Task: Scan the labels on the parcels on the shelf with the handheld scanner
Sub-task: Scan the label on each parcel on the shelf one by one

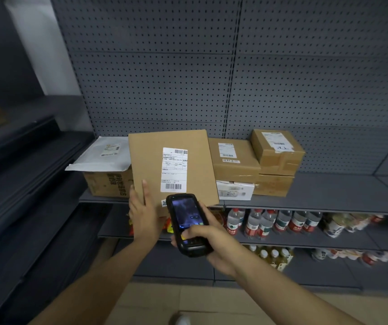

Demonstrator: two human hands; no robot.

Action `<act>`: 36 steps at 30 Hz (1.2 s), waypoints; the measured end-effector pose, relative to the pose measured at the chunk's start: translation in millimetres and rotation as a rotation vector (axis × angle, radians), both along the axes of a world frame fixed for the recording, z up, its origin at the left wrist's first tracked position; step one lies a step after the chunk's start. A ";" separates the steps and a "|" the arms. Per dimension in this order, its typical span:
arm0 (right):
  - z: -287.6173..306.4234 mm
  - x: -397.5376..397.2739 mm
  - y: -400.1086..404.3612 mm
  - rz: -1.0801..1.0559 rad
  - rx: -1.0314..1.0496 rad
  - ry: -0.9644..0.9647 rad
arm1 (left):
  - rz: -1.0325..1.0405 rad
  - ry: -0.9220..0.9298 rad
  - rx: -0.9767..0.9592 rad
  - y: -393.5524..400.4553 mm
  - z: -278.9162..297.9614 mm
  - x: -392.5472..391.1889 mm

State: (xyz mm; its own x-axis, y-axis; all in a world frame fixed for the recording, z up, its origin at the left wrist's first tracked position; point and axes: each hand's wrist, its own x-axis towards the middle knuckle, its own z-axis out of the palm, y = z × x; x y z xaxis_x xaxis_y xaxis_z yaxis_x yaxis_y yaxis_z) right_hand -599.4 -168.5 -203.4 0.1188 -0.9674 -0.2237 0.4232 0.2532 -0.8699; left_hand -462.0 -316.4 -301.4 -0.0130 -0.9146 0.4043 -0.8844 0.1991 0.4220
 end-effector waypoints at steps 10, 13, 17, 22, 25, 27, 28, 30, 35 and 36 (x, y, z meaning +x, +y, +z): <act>14.1 3.3 23.3 -0.014 -0.019 -0.064 | -0.050 0.030 0.001 21.9 9.4 -3.8; 16.6 2.2 24.8 -0.019 -0.017 -0.093 | -0.046 0.032 -0.013 24.7 12.1 -4.2; 19.6 -0.9 27.9 0.006 -0.022 -0.072 | -0.061 0.034 -0.020 22.7 11.6 -3.6; 18.6 -4.9 31.1 0.012 -0.024 -0.082 | -0.058 0.000 -0.023 20.4 8.8 -5.8; 18.4 -7.1 33.3 0.016 -0.026 -0.105 | -0.057 0.002 0.001 22.3 6.3 -8.6; 19.1 -7.8 35.4 0.024 -0.026 -0.120 | -0.061 -0.001 0.007 21.8 4.8 -9.4; 18.9 -8.7 36.1 0.027 -0.025 -0.127 | -0.063 -0.006 0.009 21.1 4.0 -10.2; 17.7 -11.4 37.0 0.028 -0.026 -0.136 | -0.070 -0.012 0.014 20.9 3.5 -12.1; 14.0 -19.9 36.4 0.003 -0.009 -0.130 | -0.071 0.019 0.043 19.0 5.7 -17.1; 13.8 -21.1 35.3 -0.009 -0.005 -0.118 | -0.087 0.037 0.051 17.9 7.7 -18.2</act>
State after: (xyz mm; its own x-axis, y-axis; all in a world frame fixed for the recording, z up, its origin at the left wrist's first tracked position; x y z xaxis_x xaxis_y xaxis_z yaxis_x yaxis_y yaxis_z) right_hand -620.5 -133.2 -189.6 0.1359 -0.9695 -0.2040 0.5253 0.2451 -0.8149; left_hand -480.2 -298.5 -293.7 -0.0790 -0.9299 0.3591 -0.8484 0.2518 0.4656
